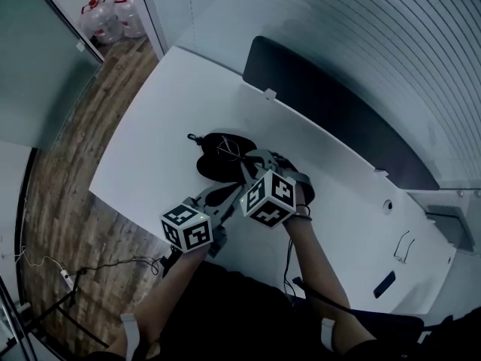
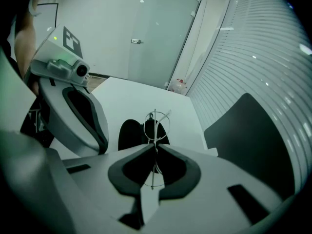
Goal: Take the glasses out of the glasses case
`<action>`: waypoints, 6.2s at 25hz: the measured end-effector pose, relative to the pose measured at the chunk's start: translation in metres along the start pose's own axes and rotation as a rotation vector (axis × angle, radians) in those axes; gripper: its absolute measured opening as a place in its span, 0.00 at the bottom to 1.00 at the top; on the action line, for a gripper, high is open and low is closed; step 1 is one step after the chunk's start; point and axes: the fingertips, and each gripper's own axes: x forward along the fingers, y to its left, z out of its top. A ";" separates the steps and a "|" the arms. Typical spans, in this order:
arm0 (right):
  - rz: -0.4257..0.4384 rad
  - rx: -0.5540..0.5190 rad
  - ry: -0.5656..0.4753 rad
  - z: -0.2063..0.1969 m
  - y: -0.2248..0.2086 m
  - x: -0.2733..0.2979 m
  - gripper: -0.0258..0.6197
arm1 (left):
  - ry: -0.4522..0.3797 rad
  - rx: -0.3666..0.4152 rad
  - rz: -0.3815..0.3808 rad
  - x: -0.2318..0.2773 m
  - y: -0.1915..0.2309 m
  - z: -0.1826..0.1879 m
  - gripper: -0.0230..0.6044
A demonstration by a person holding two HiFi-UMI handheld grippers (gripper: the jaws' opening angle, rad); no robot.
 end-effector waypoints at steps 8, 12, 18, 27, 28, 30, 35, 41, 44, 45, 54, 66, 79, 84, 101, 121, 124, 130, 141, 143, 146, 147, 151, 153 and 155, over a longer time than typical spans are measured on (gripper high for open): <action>-0.040 0.033 -0.041 -0.008 0.005 -0.028 0.09 | 0.018 0.034 -0.035 0.006 -0.038 -0.012 0.05; -0.054 0.044 -0.065 -0.008 0.008 -0.040 0.09 | 0.009 0.049 -0.031 0.003 -0.051 -0.014 0.05; -0.069 0.055 -0.090 -0.014 0.012 -0.051 0.09 | 0.009 0.077 -0.022 0.002 -0.062 -0.019 0.05; -0.080 0.070 -0.074 -0.032 0.013 -0.057 0.09 | 0.009 0.095 -0.036 0.007 -0.072 -0.022 0.05; -0.081 0.073 -0.072 -0.035 0.013 -0.058 0.09 | 0.011 0.096 -0.040 0.008 -0.073 -0.022 0.05; -0.084 0.082 -0.066 -0.039 0.012 -0.058 0.09 | 0.020 0.097 -0.048 0.011 -0.074 -0.024 0.05; -0.090 0.110 -0.043 -0.055 0.009 -0.060 0.09 | 0.051 0.094 -0.071 0.023 -0.078 -0.032 0.05; -0.094 0.142 -0.004 -0.077 0.005 -0.059 0.09 | 0.098 0.081 -0.102 0.039 -0.079 -0.042 0.05; -0.090 0.160 0.013 -0.087 0.002 -0.055 0.09 | 0.125 0.073 -0.115 0.048 -0.076 -0.046 0.05; -0.089 0.166 0.018 -0.091 0.001 -0.054 0.09 | 0.134 0.070 -0.118 0.051 -0.075 -0.047 0.05; -0.044 0.209 0.057 -0.117 0.000 -0.033 0.09 | 0.197 0.025 -0.115 0.071 -0.060 -0.062 0.05; 0.005 0.217 0.119 -0.149 0.002 -0.008 0.09 | 0.247 -0.034 -0.097 0.094 -0.040 -0.083 0.05; 0.030 0.226 0.164 -0.167 0.004 0.007 0.09 | 0.260 -0.076 -0.095 0.104 -0.024 -0.088 0.05; 0.037 0.227 0.172 -0.171 0.002 0.012 0.09 | 0.268 -0.086 -0.097 0.107 -0.022 -0.093 0.05; 0.062 0.244 0.186 -0.179 0.007 0.020 0.09 | 0.267 -0.101 -0.068 0.102 -0.011 -0.092 0.05; 0.063 0.290 0.181 -0.181 -0.003 0.019 0.19 | 0.238 -0.118 -0.044 0.090 -0.005 -0.085 0.05; 0.038 0.298 0.170 -0.179 -0.007 0.015 0.19 | 0.237 -0.115 -0.046 0.089 -0.006 -0.085 0.05; 0.001 0.308 0.162 -0.177 -0.012 0.009 0.19 | 0.231 -0.107 -0.051 0.088 -0.007 -0.081 0.05; -0.080 0.365 0.114 -0.165 -0.021 -0.018 0.19 | 0.211 -0.054 -0.073 0.083 -0.020 -0.066 0.05; -0.100 0.375 0.098 -0.161 -0.022 -0.024 0.19 | 0.207 -0.043 -0.078 0.080 -0.024 -0.062 0.05; -0.115 0.403 0.073 -0.154 -0.018 -0.034 0.18 | 0.203 -0.034 -0.086 0.076 -0.030 -0.060 0.05; -0.121 0.408 0.065 -0.152 -0.017 -0.037 0.18 | 0.202 -0.030 -0.088 0.075 -0.031 -0.059 0.05; -0.156 0.422 0.030 -0.143 -0.013 -0.051 0.15 | 0.198 0.002 -0.099 0.068 -0.040 -0.057 0.05; -0.174 0.429 0.015 -0.139 -0.012 -0.059 0.13 | 0.198 0.017 -0.107 0.065 -0.045 -0.057 0.05; -0.189 0.435 0.000 -0.136 -0.009 -0.066 0.11 | 0.194 0.033 -0.115 0.062 -0.050 -0.056 0.05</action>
